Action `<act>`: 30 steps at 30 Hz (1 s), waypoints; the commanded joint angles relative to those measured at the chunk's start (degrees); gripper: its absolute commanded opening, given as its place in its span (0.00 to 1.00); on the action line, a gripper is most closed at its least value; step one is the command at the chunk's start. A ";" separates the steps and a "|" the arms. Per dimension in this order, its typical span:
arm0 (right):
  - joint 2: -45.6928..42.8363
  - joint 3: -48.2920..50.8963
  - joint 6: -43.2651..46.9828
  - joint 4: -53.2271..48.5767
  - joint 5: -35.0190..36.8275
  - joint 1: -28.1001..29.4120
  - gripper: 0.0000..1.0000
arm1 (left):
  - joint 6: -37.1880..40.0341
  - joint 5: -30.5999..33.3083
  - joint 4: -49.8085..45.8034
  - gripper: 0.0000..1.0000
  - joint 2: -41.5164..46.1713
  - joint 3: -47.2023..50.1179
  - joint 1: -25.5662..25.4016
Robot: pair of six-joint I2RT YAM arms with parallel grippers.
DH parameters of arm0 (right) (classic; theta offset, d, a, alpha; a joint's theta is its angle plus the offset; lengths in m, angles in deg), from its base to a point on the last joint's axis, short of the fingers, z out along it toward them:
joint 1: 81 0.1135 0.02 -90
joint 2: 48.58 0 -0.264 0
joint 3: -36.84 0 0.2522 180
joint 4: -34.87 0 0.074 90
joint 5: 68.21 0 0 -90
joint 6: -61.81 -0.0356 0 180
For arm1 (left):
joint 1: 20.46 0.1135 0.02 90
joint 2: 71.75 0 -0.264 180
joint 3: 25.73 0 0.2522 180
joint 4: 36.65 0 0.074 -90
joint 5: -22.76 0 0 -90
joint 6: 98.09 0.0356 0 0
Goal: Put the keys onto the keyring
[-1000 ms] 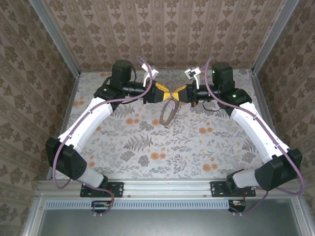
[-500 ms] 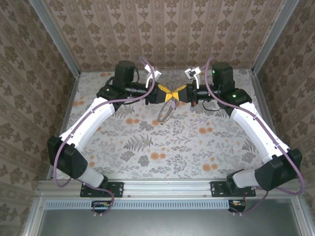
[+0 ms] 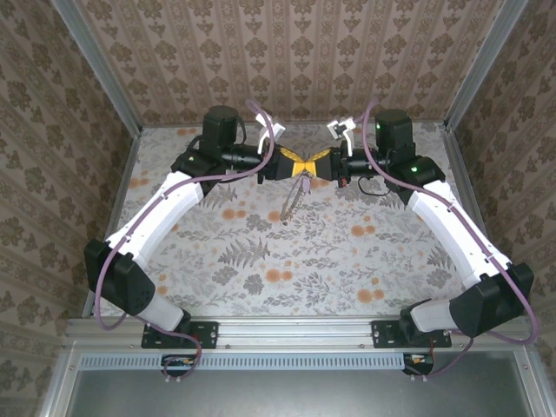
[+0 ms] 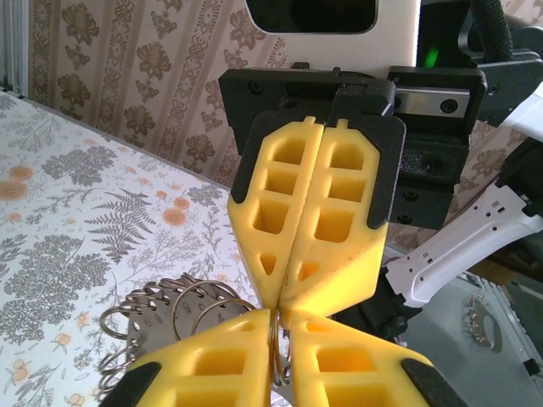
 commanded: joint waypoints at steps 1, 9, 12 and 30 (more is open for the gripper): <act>0.16 0.45 -0.66 3.17 -2.26 -0.14 0.00 | -0.40 -1.49 2.27 0.07 0.03 -0.86 -0.66; -0.01 0.85 -2.51 5.14 -1.57 -0.13 0.00 | -0.83 -1.51 3.61 0.00 -0.16 -0.04 -1.50; -0.48 1.36 -3.84 6.29 -0.36 -0.22 0.12 | -3.40 0.06 7.66 0.00 0.16 1.75 -1.72; -19.06 25.58 -18.60 25.95 14.44 -4.50 0.62 | -11.75 9.69 22.24 0.00 5.46 9.52 -1.72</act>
